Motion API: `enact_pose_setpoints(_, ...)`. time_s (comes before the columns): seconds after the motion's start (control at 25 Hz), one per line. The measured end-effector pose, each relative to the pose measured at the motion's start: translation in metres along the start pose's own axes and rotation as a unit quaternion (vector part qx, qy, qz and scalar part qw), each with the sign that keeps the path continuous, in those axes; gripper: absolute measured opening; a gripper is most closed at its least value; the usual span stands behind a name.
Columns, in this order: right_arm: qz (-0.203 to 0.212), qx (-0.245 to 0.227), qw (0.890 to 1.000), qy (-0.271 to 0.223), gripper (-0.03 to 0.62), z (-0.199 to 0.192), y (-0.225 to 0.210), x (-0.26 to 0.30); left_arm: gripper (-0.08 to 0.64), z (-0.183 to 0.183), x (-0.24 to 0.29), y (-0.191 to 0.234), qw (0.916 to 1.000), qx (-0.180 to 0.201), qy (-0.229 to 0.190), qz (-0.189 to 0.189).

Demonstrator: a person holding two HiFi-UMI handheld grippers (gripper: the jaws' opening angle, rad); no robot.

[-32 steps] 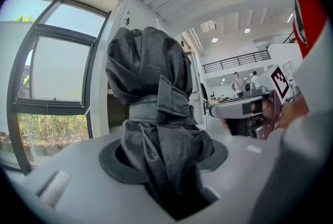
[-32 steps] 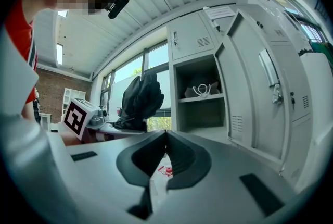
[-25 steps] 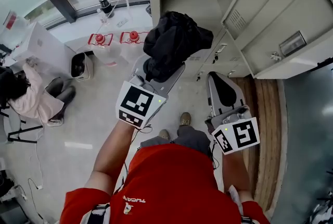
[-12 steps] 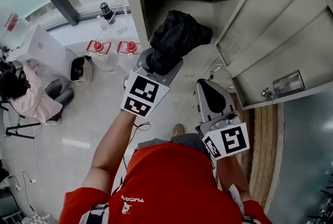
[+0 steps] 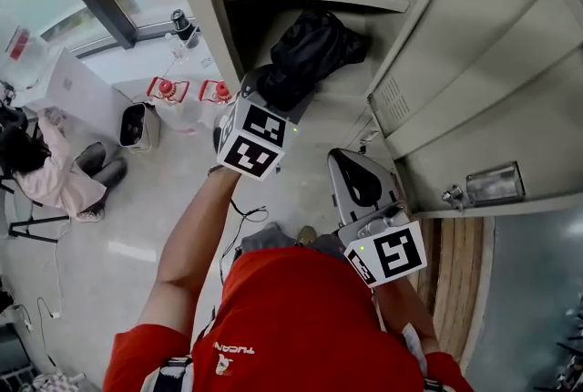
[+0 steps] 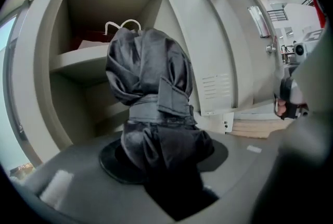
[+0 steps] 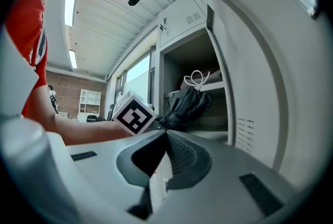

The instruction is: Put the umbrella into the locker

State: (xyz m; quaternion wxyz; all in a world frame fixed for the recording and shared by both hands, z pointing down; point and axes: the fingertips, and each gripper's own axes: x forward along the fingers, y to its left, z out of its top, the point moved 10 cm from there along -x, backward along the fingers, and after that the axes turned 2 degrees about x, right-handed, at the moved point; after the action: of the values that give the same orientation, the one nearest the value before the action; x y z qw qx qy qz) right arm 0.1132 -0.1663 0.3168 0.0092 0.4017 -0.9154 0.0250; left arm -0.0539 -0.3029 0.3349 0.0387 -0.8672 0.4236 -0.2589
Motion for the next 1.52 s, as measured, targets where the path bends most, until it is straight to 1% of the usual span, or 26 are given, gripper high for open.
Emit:
enact_pose_setpoints(0.24, -0.006, 0.006, 1.0, -0.008, 0.003, 0.005, 0.001, 0.008, 0.221, 0.008, 0.022, 0.009, 0.9978, 0.043, 0.047, -0.016)
enact_pose_setpoints(0.44, -0.009, 0.01, 1.0, -0.007, 0.003, 0.003, 0.004, 0.009, 0.221, 0.015, 0.042, 0.017, 0.9948, 0.066, 0.076, -0.016)
enact_pose_setpoints(0.72, -0.017, 0.018, 1.0, -0.003, 0.003, -0.003, 0.003, 0.002, 0.222, 0.021, 0.074, 0.021, 0.988, 0.084, 0.128, -0.019)
enact_pose_setpoints(0.84, -0.021, 0.022, 1.0, -0.003, 0.003, -0.005, 0.001, -0.003, 0.222, 0.027, 0.086, 0.021, 0.9854, 0.09, 0.142, -0.025)
enact_pose_setpoints(1.08, -0.021, 0.032, 0.999, -0.003, 0.003, -0.01, 0.0, -0.009, 0.224, 0.035, 0.101, 0.029, 0.9793, 0.086, 0.178, -0.044)
enact_pose_setpoints(1.24, -0.014, 0.034, 0.999, -0.001, 0.003, -0.013, 0.001, -0.009, 0.224, 0.041, 0.107, 0.035, 0.9735, 0.098, 0.2, -0.054)
enact_pose_setpoints(1.4, -0.012, 0.035, 0.999, 0.001, 0.003, -0.015, 0.002, -0.01, 0.224, 0.046, 0.115, 0.038, 0.9661, 0.133, 0.217, -0.039)
enact_pose_setpoints(1.52, -0.012, 0.036, 0.999, 0.005, 0.003, -0.016, 0.001, -0.011, 0.224, 0.048, 0.123, 0.041, 0.9622, 0.168, 0.214, -0.016)
